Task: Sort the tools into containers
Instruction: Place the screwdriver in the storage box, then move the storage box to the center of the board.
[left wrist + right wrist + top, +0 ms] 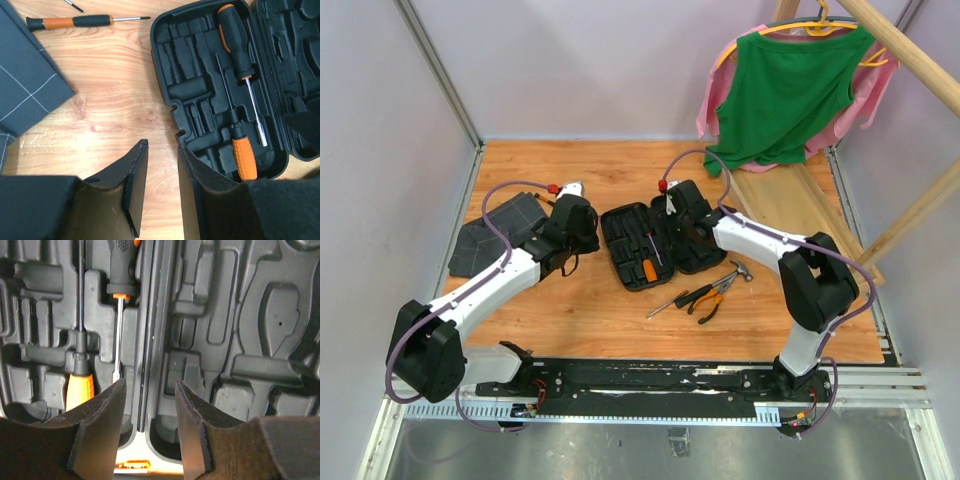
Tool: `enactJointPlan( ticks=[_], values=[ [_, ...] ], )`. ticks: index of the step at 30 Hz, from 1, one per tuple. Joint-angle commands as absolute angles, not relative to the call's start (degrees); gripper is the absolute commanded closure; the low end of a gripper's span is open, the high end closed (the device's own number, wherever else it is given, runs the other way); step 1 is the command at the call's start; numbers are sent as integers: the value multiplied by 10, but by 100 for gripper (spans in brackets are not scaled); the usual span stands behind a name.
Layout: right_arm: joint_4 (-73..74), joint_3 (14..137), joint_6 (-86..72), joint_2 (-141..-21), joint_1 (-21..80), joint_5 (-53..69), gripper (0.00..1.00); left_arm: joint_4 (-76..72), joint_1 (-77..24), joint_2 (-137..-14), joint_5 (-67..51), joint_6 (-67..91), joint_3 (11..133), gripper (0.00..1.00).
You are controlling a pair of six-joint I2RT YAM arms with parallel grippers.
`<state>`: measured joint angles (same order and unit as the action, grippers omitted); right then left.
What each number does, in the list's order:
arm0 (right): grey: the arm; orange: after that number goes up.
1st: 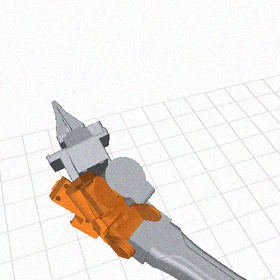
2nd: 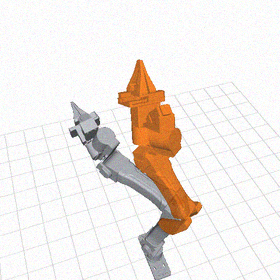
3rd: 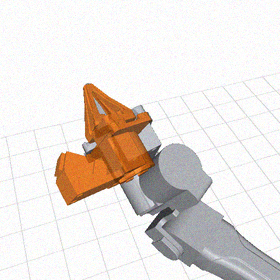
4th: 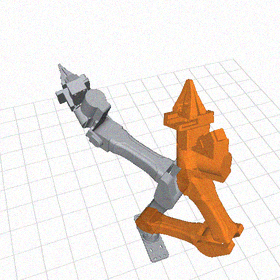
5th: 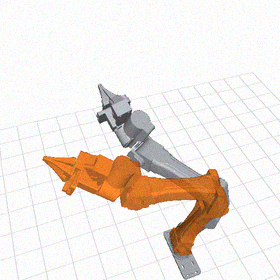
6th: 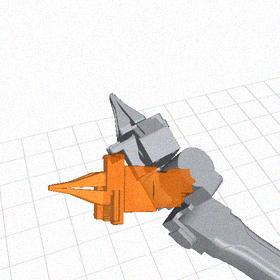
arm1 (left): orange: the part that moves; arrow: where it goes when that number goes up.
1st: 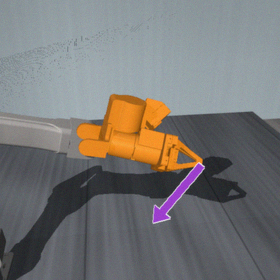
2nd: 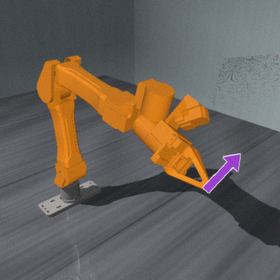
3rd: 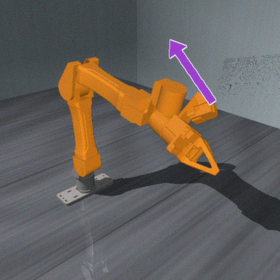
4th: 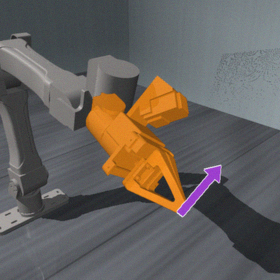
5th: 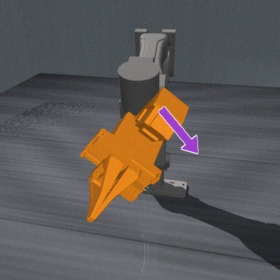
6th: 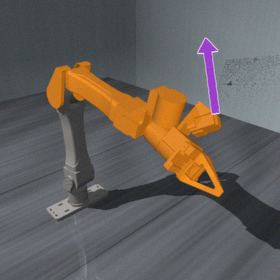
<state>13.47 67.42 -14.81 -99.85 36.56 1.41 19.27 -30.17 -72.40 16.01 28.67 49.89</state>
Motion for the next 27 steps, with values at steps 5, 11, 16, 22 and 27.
enactJointPlan(
  ticks=[5,11,16,22,27],
  values=[
    [158,757,-106,-1072,345,38,56,188,-301,-712,159,291,496,67],
    [179,804,-95,-1116,343,21,57,185,-301,-714,152,292,495,68],
    [191,817,-86,-1132,342,-13,57,179,-301,-707,142,294,488,69],
    [194,813,-77,-1132,342,-38,57,170,-301,-693,131,298,474,69],
    [200,824,-78,-1161,343,-1,57,168,-301,-692,127,299,473,69]
  ],
)
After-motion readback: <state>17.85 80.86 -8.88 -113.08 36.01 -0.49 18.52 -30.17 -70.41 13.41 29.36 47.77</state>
